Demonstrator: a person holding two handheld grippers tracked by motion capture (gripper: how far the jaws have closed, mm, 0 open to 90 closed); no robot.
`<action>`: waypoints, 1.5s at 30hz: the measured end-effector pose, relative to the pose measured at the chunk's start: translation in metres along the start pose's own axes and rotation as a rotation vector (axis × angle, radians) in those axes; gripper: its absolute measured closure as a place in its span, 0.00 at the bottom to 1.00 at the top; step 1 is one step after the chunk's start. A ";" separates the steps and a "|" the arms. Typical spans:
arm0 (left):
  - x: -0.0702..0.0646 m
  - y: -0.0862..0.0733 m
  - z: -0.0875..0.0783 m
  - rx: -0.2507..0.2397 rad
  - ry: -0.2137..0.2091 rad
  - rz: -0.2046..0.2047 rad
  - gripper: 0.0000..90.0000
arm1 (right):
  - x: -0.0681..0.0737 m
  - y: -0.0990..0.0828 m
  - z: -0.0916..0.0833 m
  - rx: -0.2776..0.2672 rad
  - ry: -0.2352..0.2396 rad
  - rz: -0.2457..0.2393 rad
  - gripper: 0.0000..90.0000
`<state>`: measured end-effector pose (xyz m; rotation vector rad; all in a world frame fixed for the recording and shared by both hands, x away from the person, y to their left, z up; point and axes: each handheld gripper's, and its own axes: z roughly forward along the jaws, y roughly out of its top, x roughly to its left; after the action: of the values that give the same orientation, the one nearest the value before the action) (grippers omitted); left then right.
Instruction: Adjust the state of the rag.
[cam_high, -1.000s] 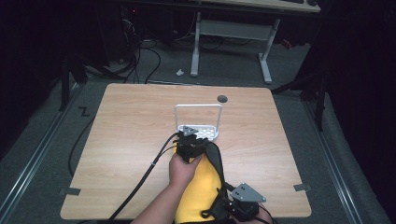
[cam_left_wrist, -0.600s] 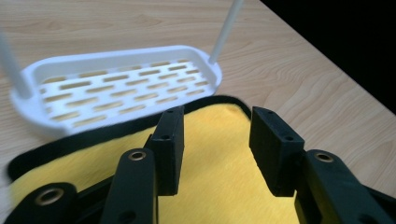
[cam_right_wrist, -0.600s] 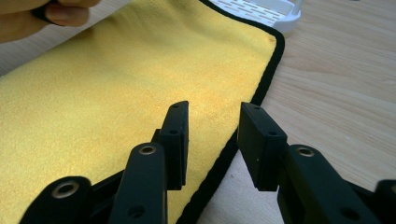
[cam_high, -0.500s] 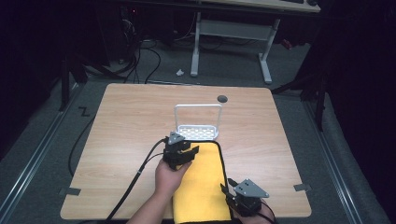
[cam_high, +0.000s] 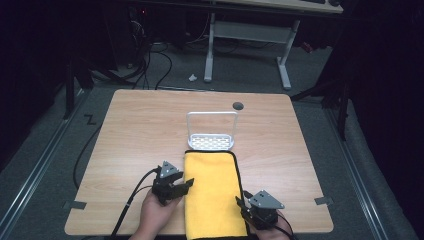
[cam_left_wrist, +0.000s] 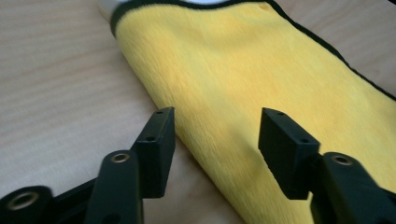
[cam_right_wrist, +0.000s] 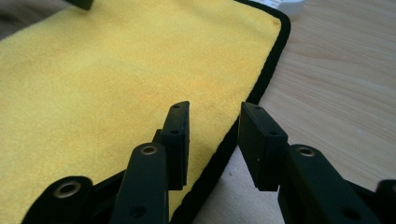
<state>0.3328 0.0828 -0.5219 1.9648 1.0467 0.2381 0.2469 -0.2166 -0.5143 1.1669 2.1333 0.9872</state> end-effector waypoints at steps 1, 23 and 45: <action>-0.002 -0.004 -0.002 -0.001 -0.011 0.004 0.50 | 0.000 0.000 0.001 0.004 -0.003 -0.014 0.74; -0.015 -0.020 -0.010 0.074 -0.013 0.159 0.82 | -0.009 0.034 0.062 0.124 0.074 -0.043 0.98; 0.031 0.026 0.012 0.016 0.002 -0.076 0.45 | 0.009 0.016 0.040 0.094 0.164 -0.067 0.94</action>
<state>0.3735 0.0917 -0.5161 1.9352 1.1257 0.1904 0.2784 -0.1889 -0.5267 1.0837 2.3545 0.9919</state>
